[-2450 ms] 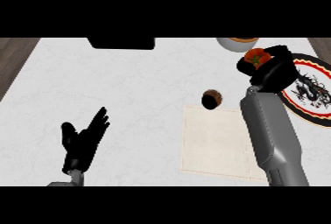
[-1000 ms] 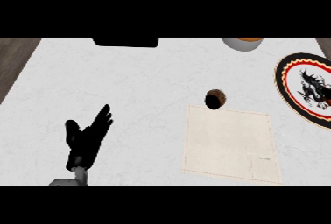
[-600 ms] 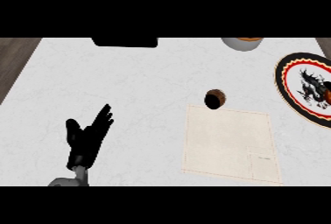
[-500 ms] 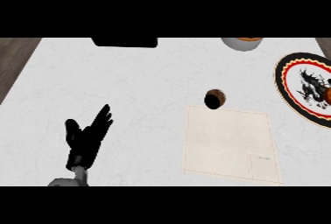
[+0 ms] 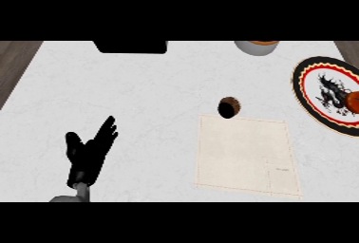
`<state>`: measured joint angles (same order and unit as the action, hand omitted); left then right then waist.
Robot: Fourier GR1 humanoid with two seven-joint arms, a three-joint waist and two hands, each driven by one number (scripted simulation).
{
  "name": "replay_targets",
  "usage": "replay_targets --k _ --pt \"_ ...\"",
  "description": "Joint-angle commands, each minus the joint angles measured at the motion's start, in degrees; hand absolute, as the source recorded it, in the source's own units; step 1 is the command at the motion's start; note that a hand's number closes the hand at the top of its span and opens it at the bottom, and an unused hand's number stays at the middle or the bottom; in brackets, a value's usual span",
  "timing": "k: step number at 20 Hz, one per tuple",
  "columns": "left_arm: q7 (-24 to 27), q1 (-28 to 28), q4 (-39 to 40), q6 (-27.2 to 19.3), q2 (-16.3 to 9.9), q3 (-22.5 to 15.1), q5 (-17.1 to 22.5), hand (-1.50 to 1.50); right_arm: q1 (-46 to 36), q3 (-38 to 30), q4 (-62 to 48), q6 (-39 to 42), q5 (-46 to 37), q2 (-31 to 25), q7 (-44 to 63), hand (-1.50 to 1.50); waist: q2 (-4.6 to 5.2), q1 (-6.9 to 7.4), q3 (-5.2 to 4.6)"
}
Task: Pick the tomato from the placemat and place it in the plate
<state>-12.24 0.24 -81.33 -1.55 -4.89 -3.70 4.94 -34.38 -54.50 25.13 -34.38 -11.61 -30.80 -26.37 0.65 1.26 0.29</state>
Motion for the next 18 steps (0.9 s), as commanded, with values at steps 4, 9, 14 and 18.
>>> replay_targets --k 4,9,14,18 --pt "-1.5 -1.9 0.8 -0.9 -0.3 1.6 -0.4 0.0 5.7 2.7 1.1 12.3 4.6 0.8 -2.9 -1.5 -0.65 -1.27 -0.28" --pt "-1.7 1.6 -2.5 1.4 -1.6 1.9 0.7 0.0 13.4 6.6 8.8 14.6 6.1 6.8 -3.2 -1.5 -0.81 -1.46 -0.33" --pt "1.1 3.2 -1.0 3.3 -1.2 2.2 1.7 0.0 22.8 11.6 23.9 12.9 5.4 13.1 1.9 -1.5 -0.84 -1.7 -0.37" --pt "0.2 1.4 -0.9 0.1 -0.2 2.2 -0.7 0.0 30.0 16.9 40.9 10.8 3.6 17.7 13.4 -1.5 -0.84 -1.73 -0.38"
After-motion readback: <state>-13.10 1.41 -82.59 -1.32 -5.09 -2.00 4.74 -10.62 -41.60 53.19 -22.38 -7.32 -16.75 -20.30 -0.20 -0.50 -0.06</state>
